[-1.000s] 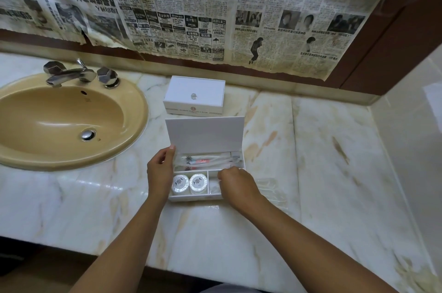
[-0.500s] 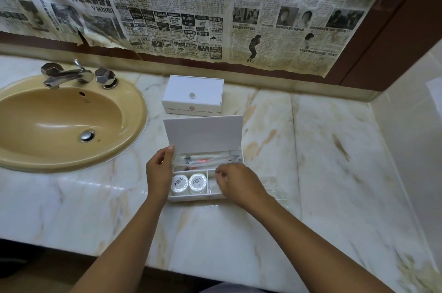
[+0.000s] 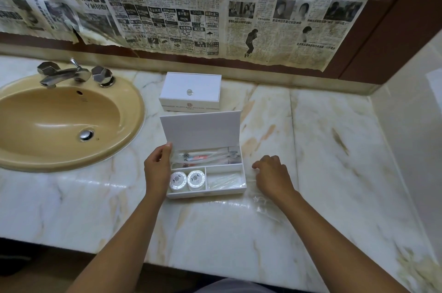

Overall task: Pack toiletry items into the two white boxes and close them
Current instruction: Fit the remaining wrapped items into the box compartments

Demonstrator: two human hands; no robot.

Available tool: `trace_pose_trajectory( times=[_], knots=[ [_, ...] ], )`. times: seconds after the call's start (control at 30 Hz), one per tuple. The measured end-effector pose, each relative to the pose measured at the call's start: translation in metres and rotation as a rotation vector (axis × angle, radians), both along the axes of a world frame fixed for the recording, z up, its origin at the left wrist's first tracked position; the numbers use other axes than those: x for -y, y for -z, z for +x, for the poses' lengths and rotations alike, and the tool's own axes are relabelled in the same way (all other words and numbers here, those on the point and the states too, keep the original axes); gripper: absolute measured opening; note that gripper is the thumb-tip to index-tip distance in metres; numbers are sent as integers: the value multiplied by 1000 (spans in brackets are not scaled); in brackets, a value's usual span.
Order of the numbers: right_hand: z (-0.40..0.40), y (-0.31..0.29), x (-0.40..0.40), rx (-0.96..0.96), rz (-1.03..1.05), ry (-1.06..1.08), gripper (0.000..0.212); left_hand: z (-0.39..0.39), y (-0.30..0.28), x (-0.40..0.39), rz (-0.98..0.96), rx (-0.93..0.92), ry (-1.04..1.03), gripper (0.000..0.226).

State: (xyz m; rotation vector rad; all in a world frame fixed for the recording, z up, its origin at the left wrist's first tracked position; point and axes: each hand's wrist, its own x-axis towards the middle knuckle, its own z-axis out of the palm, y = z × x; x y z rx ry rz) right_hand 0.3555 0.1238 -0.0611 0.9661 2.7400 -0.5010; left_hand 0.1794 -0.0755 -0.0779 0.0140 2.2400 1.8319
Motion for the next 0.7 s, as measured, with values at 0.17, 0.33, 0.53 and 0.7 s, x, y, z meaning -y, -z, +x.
trace_pose_trajectory(
  times=[0.17,0.33,0.53,0.7],
  knots=[
    [2,3,-2,-23,-17,43,37,0,1,0,-4,-9,2,31],
    [2,5,-3,3,-5,14,36,0,1,0,11,-16,-3,30],
    [2,4,-1,3,-24,41,31,0,2,0,19,-17,-4,29],
    [5,6,-2,16,-23,-4,34,0,2,0,20,-31,-6,27]
  ],
)
